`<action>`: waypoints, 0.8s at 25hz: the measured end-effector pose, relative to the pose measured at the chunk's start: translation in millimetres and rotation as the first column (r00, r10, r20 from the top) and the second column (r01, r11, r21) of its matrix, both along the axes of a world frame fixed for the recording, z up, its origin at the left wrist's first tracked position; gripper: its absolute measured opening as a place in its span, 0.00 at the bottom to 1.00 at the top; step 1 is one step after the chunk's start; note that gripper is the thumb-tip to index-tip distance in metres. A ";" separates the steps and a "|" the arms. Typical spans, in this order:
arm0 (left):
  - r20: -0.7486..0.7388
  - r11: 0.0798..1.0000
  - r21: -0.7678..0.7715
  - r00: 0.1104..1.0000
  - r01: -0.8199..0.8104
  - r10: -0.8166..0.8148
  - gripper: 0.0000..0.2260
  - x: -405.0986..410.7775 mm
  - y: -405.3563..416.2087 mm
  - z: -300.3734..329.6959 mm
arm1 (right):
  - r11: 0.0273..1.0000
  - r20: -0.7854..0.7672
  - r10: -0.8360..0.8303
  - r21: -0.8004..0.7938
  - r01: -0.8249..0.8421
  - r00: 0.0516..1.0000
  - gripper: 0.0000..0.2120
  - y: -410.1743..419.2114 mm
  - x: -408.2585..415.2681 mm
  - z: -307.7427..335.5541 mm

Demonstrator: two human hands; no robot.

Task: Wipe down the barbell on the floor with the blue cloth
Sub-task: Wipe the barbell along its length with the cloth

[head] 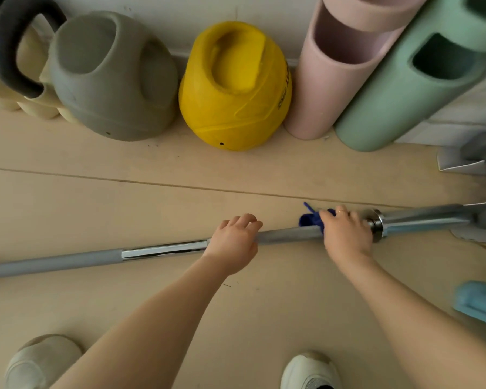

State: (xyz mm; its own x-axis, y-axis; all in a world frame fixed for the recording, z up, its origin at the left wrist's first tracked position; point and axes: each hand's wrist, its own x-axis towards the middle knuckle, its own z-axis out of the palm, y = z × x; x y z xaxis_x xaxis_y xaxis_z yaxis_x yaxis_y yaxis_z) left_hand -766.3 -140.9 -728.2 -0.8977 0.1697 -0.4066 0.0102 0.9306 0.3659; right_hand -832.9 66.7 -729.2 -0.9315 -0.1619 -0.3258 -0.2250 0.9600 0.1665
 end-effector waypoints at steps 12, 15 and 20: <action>0.191 0.983 -0.127 0.976 0.132 -0.107 0.17 -7.9 22.7 -2.6 | 0.989 -0.003 -0.137 -0.065 0.136 0.991 0.13 35.3 7.6 1.7; 0.236 0.980 -0.134 0.965 0.146 -0.111 0.19 -11.0 25.7 -0.7 | 0.971 0.042 0.203 -0.139 -0.196 0.978 0.15 22.2 23.8 1.1; 0.276 0.965 -0.197 0.954 0.175 -0.116 0.15 -6.0 32.0 1.0 | 0.987 -0.007 -0.154 -0.045 0.154 0.988 0.12 45.9 15.9 5.3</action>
